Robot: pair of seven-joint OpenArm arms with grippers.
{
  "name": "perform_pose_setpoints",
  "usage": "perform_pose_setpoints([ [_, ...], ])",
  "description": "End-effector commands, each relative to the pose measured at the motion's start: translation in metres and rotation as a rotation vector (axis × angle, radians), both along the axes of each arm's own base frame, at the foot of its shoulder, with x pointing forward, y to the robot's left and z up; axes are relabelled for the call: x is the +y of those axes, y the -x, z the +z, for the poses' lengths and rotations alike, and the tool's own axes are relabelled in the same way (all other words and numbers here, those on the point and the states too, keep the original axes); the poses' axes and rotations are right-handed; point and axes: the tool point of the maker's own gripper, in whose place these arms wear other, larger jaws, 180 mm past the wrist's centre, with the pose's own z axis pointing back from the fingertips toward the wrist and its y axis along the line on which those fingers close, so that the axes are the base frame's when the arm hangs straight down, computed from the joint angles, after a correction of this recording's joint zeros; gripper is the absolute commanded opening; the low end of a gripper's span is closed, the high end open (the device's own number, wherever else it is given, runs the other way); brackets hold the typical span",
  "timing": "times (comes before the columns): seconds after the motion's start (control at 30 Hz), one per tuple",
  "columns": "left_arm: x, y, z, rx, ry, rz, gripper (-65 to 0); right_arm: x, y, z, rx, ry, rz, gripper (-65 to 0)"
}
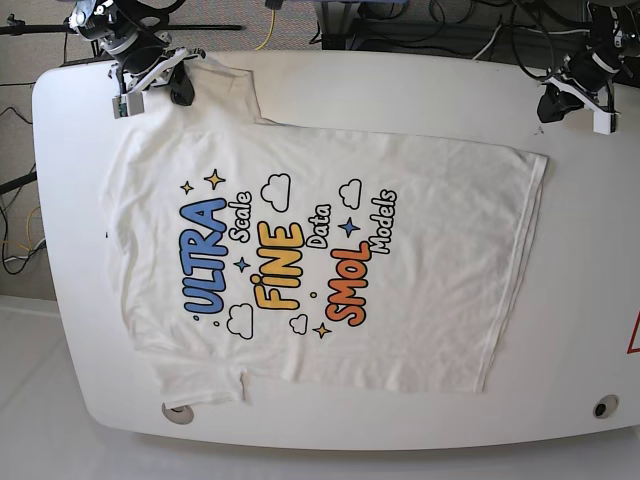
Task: Fold the T-shirt properly
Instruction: 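Pull the shirt with both grippers toward the robot, then open the left gripper and lift it off the shirt corner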
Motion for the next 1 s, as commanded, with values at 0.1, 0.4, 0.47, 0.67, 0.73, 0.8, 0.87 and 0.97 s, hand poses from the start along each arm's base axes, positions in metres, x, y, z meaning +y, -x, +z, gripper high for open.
perform_pose_setpoints([
  [0.1, 0.009, -0.009, 0.002, -0.003, 0.002, 0.018, -56.8, -0.002, -0.010, 0.012, -0.052, 0.013, 0.020, -65.0],
  [0.4, 0.016, -0.008, -0.003, 0.061, -0.001, 0.014, -32.3, -0.001, -0.005, 0.008, -0.035, 0.009, 0.023, -65.0],
  [0.47, 0.018, -0.009, -0.002, 0.059, -0.007, 0.014, -33.2, -0.001, -0.005, 0.008, -0.034, 0.008, 0.025, -65.0],
  [0.67, 0.031, -0.013, 0.006, 0.061, -0.077, 0.017, -39.7, -0.002, -0.007, 0.010, -0.042, 0.016, 0.028, -65.0],
  [0.73, 0.034, -0.015, 0.007, 0.061, -0.095, 0.017, -41.3, -0.002, -0.007, 0.010, -0.041, 0.017, 0.028, -65.0],
  [0.8, 0.036, -0.016, 0.009, 0.061, -0.110, 0.018, -42.3, -0.002, -0.008, 0.010, -0.042, 0.018, 0.028, -65.0],
  [0.87, 0.036, -0.018, 0.009, 0.060, -0.115, 0.012, -42.4, -0.003, -0.007, 0.010, -0.040, 0.018, 0.028, -65.0],
  [0.97, 0.030, -0.024, 0.009, 0.051, -0.103, 0.000, -39.2, -0.003, -0.006, 0.009, -0.038, 0.017, 0.023, -65.0],
])
